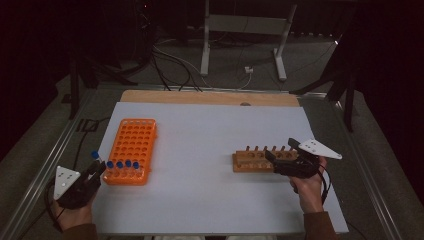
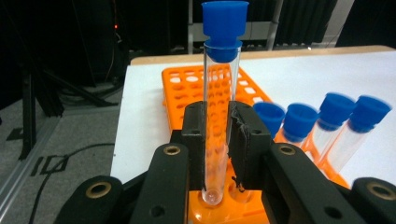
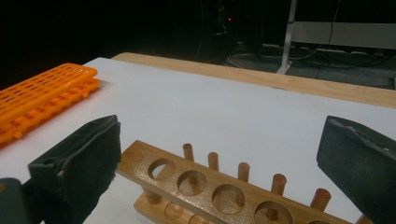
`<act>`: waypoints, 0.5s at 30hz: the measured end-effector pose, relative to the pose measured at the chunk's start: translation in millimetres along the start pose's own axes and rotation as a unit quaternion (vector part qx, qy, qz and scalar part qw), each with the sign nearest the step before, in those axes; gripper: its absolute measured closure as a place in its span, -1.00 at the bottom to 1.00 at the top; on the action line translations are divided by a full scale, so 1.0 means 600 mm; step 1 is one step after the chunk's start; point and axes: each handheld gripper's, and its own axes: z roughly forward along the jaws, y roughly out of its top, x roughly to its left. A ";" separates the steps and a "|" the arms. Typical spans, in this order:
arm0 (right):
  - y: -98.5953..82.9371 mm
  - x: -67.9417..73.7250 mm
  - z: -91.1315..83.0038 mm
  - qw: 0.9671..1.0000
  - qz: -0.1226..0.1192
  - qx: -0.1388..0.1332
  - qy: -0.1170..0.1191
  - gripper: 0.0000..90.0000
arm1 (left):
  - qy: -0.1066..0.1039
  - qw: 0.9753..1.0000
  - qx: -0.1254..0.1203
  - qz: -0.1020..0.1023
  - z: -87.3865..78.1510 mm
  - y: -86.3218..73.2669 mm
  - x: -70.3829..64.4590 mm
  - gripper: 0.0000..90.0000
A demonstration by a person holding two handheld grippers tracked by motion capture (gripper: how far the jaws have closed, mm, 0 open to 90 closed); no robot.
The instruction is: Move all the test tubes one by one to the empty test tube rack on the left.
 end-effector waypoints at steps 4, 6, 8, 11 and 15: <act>-0.001 0.000 0.000 1.000 0.000 0.001 0.000 -1.00 | -0.002 1.000 0.021 0.001 0.008 -0.010 0.003 0.74; -0.001 0.000 0.000 1.000 0.001 0.001 0.000 -1.00 | 0.000 0.999 0.041 0.010 0.014 -0.015 0.001 0.74; -0.001 -0.001 -0.001 1.000 0.001 0.001 0.000 -1.00 | 0.001 0.998 0.059 0.016 0.018 -0.018 -0.002 0.74; -0.002 -0.003 -0.001 1.000 0.003 0.000 -0.001 -1.00 | 0.004 0.997 0.076 0.023 0.020 -0.018 -0.005 0.74; -0.003 -0.004 -0.001 1.000 0.002 0.001 -0.001 -1.00 | 0.004 0.996 0.087 0.027 0.021 -0.018 -0.006 0.75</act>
